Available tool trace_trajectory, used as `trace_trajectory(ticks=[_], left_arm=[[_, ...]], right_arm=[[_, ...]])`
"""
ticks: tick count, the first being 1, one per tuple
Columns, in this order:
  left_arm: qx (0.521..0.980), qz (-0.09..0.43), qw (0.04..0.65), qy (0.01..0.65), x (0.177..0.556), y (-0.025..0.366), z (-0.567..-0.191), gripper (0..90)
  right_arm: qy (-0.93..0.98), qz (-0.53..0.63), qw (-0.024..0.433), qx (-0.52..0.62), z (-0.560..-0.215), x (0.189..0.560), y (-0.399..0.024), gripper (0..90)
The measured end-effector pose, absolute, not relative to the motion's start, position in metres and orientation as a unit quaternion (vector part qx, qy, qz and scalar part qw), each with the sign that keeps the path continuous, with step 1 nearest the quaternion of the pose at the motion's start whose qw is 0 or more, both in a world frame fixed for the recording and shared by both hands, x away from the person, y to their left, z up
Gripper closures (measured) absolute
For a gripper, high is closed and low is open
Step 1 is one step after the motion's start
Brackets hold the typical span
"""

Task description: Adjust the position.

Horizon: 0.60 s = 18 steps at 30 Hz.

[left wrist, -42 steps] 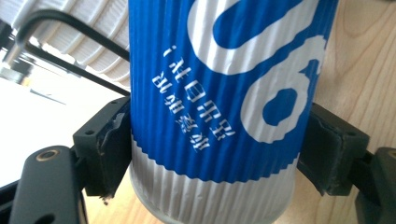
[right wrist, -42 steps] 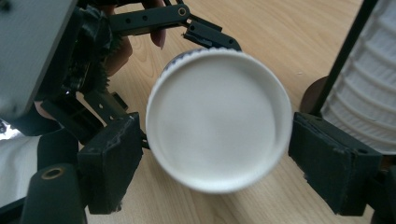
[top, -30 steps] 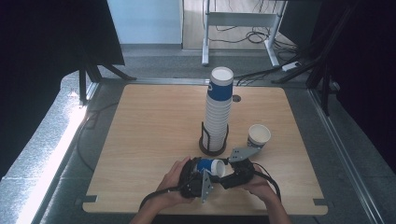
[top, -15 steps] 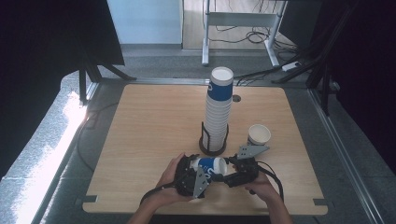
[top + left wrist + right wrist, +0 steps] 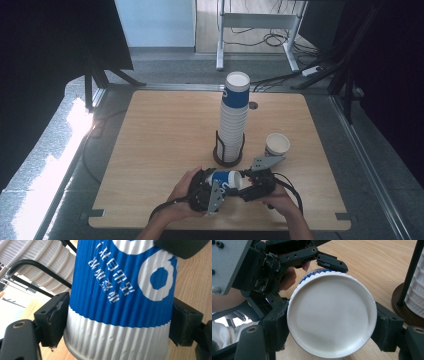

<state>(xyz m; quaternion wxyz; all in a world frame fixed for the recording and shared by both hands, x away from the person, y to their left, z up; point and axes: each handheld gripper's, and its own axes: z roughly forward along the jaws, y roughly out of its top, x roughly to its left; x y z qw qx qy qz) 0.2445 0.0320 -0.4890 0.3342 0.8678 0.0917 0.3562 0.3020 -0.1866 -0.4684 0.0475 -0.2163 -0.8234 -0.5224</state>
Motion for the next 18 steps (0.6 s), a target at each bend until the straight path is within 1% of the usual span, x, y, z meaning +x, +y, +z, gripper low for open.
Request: trace_trajectory(ticks=[7, 10, 13, 18], left_arm=[[0.865, 0.358, 0.339, 0.095, 0.2441, 0.0316, -0.4879, 11.4], [0.863, 0.36, 0.341, 0.093, 0.2434, 0.0311, -0.4884, 12.0], [0.864, 0.36, 0.341, 0.087, 0.2425, 0.0305, -0.4893, 16.5], [0.866, 0.356, 0.341, 0.085, 0.2431, 0.0313, -0.4896, 18.2]], right_arm=[[-0.821, -0.525, 0.057, -0.219, -0.469, 0.3029, -0.1869, 27.2], [-0.821, -0.524, 0.056, -0.219, -0.4688, 0.3025, -0.1865, 27.2], [-0.822, -0.522, 0.056, -0.22, -0.4688, 0.3028, -0.1865, 27.1], [-0.822, -0.519, 0.06, -0.225, -0.4694, 0.3032, -0.186, 26.6]])
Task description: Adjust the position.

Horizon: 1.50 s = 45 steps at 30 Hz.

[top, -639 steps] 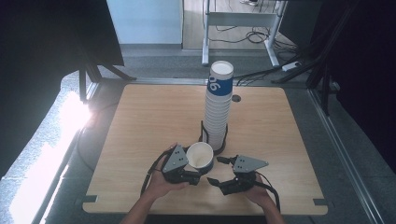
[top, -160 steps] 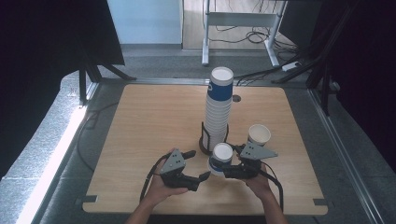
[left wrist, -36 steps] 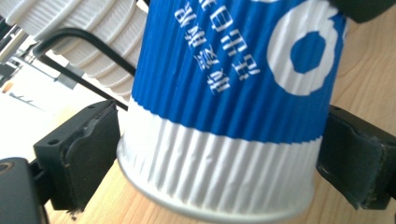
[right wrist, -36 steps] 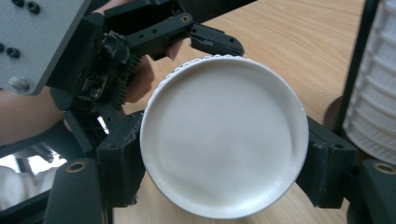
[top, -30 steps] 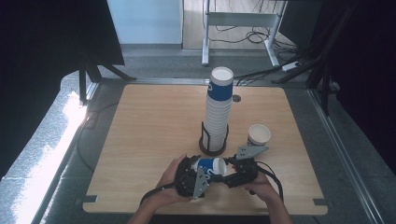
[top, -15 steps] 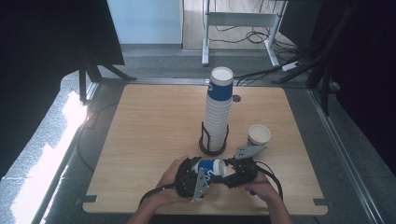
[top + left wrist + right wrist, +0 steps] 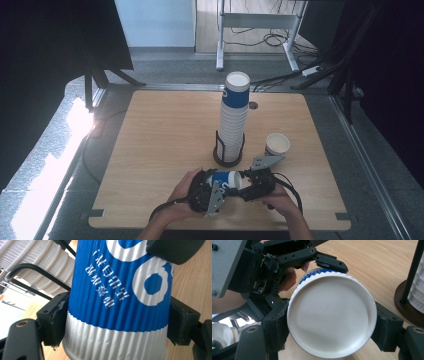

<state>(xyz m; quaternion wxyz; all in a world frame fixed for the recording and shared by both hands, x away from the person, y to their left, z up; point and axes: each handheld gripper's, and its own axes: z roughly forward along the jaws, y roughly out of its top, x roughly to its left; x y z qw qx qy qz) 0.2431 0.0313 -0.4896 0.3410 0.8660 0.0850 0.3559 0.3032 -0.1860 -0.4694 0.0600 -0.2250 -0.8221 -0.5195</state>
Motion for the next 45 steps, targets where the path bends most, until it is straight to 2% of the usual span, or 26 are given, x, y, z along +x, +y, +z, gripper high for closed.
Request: trace_trajectory(ticks=[4, 12, 18, 23, 36, 45], left_arm=[[0.866, 0.357, 0.34, 0.085, 0.244, 0.032, -0.49, 18.8], [0.866, 0.364, 0.332, 0.082, 0.245, 0.035, -0.487, 18.9], [0.867, 0.37, 0.325, 0.079, 0.251, 0.04, -0.483, 19.0], [0.867, 0.386, 0.31, 0.062, 0.254, 0.035, -0.481, 19.0], [0.863, 0.403, 0.302, 0.043, 0.256, 0.032, -0.473, 19.0], [0.866, 0.419, 0.273, 0.015, 0.255, 0.029, -0.47, 19.0]], right_arm=[[-0.823, -0.518, 0.054, -0.227, -0.469, 0.303, -0.185, 25.9], [-0.824, -0.517, 0.031, -0.229, -0.463, 0.301, -0.19, 17.2], [-0.832, -0.512, 0.009, -0.212, -0.447, 0.298, -0.2, 17.1], [-0.875, -0.44, -0.011, -0.2, -0.432, 0.302, -0.199, 17.7], [-0.943, -0.289, 0.029, -0.16, -0.393, 0.324, -0.179, 17.5], [-0.966, -0.211, 0.044, -0.141, -0.393, 0.333, -0.153, 15.3]])
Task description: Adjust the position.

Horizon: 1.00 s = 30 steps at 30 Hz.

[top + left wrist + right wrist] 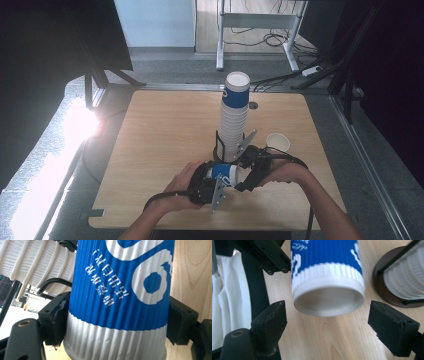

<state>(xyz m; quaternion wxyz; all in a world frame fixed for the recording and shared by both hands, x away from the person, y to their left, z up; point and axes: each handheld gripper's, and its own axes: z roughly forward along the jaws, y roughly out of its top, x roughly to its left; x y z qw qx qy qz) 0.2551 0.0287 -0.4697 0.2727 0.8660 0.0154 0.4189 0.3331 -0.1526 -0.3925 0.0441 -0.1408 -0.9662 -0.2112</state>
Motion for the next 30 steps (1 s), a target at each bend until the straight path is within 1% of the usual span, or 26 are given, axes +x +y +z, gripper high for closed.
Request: trace_trajectory(ticks=[11, 16, 20, 23, 25, 27, 28, 30], left_arm=[[0.868, 0.427, 0.251, -0.005, 0.252, 0.023, -0.472, 19.0], [0.867, 0.426, 0.259, -0.007, 0.251, 0.019, -0.474, 19.0], [0.869, 0.427, 0.25, -0.013, 0.251, 0.018, -0.475, 18.8], [0.87, 0.421, 0.255, -0.009, 0.251, 0.018, -0.476, 18.3], [0.872, 0.419, 0.254, -0.005, 0.251, 0.018, -0.476, 16.8], [0.871, 0.412, 0.267, 0.01, 0.252, 0.018, -0.479, 12.6], [0.874, 0.412, 0.259, 0.011, 0.252, 0.02, -0.478, 10.4], [0.873, 0.403, 0.272, 0.032, 0.254, 0.024, -0.477, 6.5]], right_arm=[[-0.978, -0.16, 0.06, -0.122, -0.405, 0.339, -0.13, 15.0], [-0.98, -0.145, 0.063, -0.117, -0.413, 0.343, -0.124, 18.6], [-0.982, -0.139, 0.074, -0.104, -0.417, 0.342, -0.121, 26.8], [-0.983, -0.137, 0.073, -0.102, -0.419, 0.341, -0.121, 27.6], [-0.982, -0.142, 0.074, -0.099, -0.42, 0.341, -0.122, 27.8], [-0.981, -0.151, 0.067, -0.101, -0.419, 0.34, -0.124, 27.9], [-0.98, -0.158, 0.063, -0.104, -0.418, 0.34, -0.126, 27.9], [-0.976, -0.178, 0.054, -0.11, -0.414, 0.34, -0.13, 27.9]])
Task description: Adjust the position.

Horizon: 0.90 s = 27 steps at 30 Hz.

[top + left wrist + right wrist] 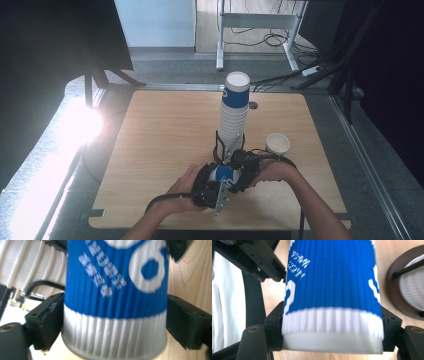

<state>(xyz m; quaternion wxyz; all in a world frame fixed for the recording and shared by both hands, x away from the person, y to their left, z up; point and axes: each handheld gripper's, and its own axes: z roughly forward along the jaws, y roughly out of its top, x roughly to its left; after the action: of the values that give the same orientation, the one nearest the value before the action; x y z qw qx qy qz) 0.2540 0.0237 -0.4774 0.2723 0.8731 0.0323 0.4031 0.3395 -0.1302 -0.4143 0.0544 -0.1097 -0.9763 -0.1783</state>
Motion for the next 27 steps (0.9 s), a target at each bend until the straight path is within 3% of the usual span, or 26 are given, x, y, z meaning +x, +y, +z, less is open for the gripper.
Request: trace_trajectory(ticks=[15, 27], left_arm=[[0.845, 0.275, 0.413, 0.199, 0.268, 0.064, -0.457, 6.8], [0.823, 0.198, 0.471, 0.248, 0.27, 0.074, -0.448, 7.6]], right_arm=[[-0.926, -0.339, -0.032, -0.161, -0.406, 0.326, -0.163, 27.9], [-0.881, -0.43, -0.057, -0.188, -0.415, 0.309, -0.176, 28.0]])
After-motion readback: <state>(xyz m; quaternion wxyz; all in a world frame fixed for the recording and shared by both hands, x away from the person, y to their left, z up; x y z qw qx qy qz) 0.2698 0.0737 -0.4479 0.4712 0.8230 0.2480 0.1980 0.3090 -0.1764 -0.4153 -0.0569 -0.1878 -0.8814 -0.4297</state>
